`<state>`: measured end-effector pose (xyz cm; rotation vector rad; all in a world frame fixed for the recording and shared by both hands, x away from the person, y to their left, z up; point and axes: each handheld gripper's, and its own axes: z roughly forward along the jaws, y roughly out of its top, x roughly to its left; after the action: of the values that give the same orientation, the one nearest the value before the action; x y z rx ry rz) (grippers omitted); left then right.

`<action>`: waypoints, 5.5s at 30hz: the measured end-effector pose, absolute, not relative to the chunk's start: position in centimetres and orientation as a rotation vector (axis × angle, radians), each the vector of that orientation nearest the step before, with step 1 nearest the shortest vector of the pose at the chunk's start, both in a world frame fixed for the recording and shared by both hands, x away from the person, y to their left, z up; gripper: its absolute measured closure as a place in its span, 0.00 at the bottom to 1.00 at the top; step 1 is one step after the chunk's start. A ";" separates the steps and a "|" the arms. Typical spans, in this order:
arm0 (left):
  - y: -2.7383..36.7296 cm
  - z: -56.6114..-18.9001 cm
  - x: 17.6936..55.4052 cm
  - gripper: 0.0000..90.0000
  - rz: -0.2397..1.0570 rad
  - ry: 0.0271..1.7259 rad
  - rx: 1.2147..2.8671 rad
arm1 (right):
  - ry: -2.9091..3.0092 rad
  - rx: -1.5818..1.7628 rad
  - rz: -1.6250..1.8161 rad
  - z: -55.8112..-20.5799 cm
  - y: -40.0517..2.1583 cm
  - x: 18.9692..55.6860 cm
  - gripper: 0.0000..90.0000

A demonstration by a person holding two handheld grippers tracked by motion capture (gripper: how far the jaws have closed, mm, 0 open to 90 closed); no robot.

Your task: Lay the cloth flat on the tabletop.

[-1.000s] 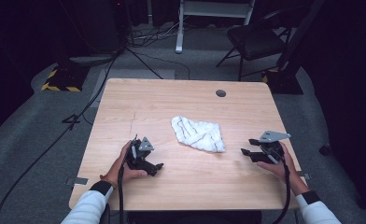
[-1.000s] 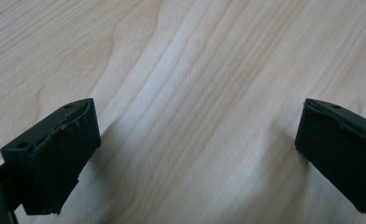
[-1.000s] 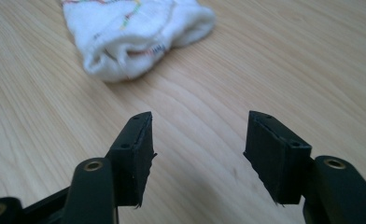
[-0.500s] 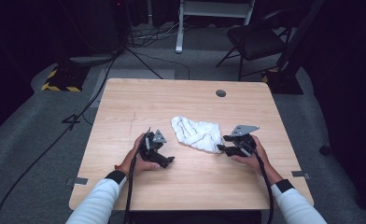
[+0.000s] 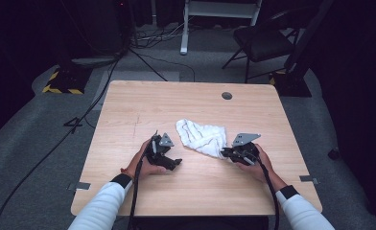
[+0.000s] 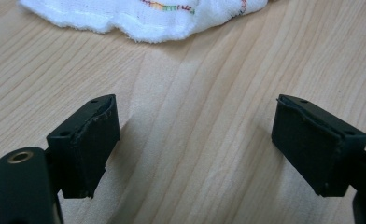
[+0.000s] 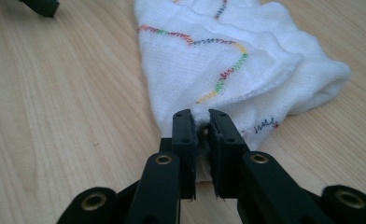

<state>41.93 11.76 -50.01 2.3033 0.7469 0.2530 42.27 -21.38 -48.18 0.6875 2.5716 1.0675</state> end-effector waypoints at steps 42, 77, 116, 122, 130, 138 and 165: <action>-0.3 -47.9 42.5 0.48 0.118 0.531 2.339 | 2.458 0.896 0.996 -47.9 -28.2 41.3 0.53; 10.3 -47.6 35.4 0.79 0.225 0.461 2.452 | 2.478 0.890 0.992 -48.3 -27.8 41.2 0.53; 7.1 -48.6 38.1 0.56 0.176 0.518 2.444 | 2.583 0.462 1.029 -47.2 -16.6 38.8 0.97; 7.4 -48.4 37.8 0.82 0.166 0.452 2.465 | 2.539 0.483 1.050 -46.4 -17.8 38.8 0.99; 7.7 -48.3 36.8 0.93 0.165 0.433 2.483 | 2.423 0.589 1.090 -44.5 -21.0 39.1 0.99; 8.0 -48.1 35.0 0.92 0.125 0.404 2.502 | 2.322 0.720 1.081 -43.6 -24.1 40.0 0.99; 9.2 -48.0 47.6 0.28 0.456 0.813 2.321 | 2.274 0.785 1.058 -43.7 -25.2 41.4 0.99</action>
<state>47.59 9.23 -48.02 2.3212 0.8132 0.4557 41.38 -25.18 -43.71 0.7849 2.2738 1.0581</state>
